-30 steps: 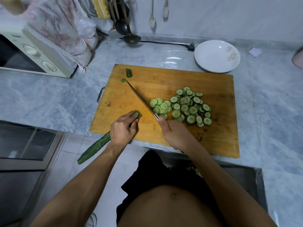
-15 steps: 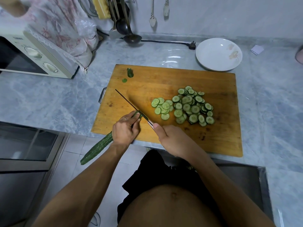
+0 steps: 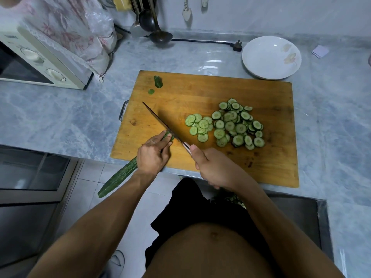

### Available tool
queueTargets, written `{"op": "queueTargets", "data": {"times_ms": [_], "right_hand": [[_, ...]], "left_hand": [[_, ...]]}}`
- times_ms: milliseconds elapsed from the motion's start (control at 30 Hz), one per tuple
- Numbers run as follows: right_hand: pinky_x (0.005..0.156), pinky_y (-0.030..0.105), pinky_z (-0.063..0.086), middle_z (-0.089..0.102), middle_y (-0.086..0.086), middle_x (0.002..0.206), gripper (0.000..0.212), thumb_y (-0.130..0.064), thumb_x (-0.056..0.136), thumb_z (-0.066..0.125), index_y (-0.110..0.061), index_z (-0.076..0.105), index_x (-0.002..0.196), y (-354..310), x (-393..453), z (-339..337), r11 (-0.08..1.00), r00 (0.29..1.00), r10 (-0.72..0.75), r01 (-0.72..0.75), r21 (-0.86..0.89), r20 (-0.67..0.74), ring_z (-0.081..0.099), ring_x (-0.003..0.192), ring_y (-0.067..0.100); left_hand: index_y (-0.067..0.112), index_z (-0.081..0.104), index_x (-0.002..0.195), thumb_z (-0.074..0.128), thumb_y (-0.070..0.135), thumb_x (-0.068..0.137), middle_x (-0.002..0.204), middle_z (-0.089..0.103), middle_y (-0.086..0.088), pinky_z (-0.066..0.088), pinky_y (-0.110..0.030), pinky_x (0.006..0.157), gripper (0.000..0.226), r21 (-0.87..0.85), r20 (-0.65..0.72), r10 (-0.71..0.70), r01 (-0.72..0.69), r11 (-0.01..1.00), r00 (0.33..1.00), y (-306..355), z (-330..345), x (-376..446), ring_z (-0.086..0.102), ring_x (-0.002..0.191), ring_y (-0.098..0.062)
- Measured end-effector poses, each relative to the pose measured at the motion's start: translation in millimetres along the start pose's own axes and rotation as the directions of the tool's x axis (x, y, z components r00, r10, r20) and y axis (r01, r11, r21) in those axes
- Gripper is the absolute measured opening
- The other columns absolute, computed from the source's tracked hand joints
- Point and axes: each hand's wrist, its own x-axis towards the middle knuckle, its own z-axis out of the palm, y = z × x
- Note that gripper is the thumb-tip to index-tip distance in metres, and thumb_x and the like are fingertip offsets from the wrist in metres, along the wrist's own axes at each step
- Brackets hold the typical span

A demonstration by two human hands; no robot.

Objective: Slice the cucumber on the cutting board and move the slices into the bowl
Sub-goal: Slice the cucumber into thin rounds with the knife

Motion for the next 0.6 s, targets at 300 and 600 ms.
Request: {"op": "queueTargets", "data": {"times_ms": [300,600], "right_hand": [[0.050,0.029,0.032,0.042,0.005,0.053,0.062,-0.049,0.105,0.021,-0.011,0.042,0.062,8,29,12,0.999,0.999,0.017,-0.018,-0.027,-0.038,0.045,0.046,0.021],[0.065,0.031,0.029,0.051,0.004,0.064,0.057,-0.041,0.107,0.022,-0.016,0.043,0.061,13,31,26,0.991,0.985,-0.076,0.057,-0.123,-0.153,0.052,0.074,0.028]], "left_hand": [[0.012,0.076,0.105,0.053,0.026,0.086,0.117,0.070,-0.011,0.061,-0.041,0.073,0.034,-0.001,0.003,0.019,-0.019,1.000,1.000,2,-1,0,0.071,0.098,-0.026],[0.012,0.078,0.102,0.067,0.020,0.084,0.114,0.071,-0.008,0.058,-0.031,0.078,0.023,-0.052,-0.028,-0.048,0.047,0.998,0.998,1,3,-1,0.071,0.097,-0.021]]}}
